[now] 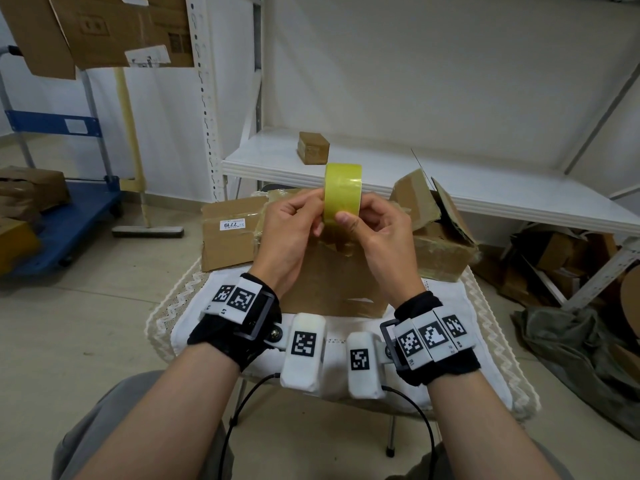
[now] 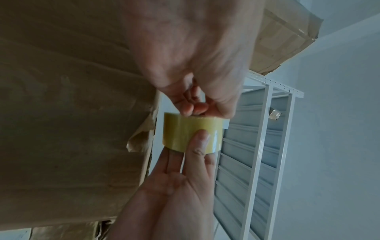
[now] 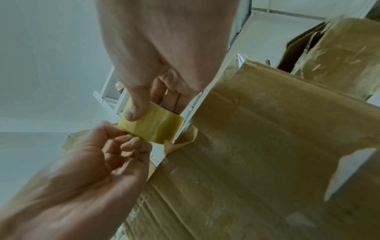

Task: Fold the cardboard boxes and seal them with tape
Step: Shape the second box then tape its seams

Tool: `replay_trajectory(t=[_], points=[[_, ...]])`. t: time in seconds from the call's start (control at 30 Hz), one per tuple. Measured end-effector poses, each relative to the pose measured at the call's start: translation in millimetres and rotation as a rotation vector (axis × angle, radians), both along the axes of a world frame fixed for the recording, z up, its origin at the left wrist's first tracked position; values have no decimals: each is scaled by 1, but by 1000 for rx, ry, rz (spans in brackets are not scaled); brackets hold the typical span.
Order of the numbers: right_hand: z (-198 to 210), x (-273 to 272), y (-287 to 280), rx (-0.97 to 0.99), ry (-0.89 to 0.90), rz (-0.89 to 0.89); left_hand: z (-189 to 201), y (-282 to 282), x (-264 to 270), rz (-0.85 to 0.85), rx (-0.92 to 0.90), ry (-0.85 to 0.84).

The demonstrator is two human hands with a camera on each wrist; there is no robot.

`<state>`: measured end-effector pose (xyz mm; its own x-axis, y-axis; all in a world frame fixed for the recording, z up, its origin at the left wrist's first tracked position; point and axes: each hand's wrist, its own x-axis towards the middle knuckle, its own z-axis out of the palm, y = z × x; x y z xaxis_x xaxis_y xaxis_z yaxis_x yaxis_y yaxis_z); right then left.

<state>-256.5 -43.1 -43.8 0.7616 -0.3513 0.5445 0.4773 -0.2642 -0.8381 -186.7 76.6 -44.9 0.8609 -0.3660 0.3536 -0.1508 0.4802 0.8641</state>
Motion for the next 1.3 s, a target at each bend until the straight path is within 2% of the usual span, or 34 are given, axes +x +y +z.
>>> replay_trajectory(t=[0.1, 0.17, 0.37, 0.47, 0.57, 0.87, 1.3], points=[[1, 0, -1, -6, -7, -22, 2, 2, 0, 20, 49, -13], [2, 0, -4, -4, -14, -53, 7, 6, 0, 69, 80, -85], [0, 0, -7, -51, -13, -120, 11, 24, 6, 434, 318, -739], [-1, 1, -7, -71, -4, -126, 9, 27, 8, 556, 384, -893], [-2, 3, -7, -116, 2, -146, 8, 29, 11, 596, 416, -915], [-3, 3, -7, -253, -4, -231, 9, 34, 18, 580, 503, -1003], [-3, 4, -4, -393, -27, -255, 6, 33, 22, 573, 596, -1023]])
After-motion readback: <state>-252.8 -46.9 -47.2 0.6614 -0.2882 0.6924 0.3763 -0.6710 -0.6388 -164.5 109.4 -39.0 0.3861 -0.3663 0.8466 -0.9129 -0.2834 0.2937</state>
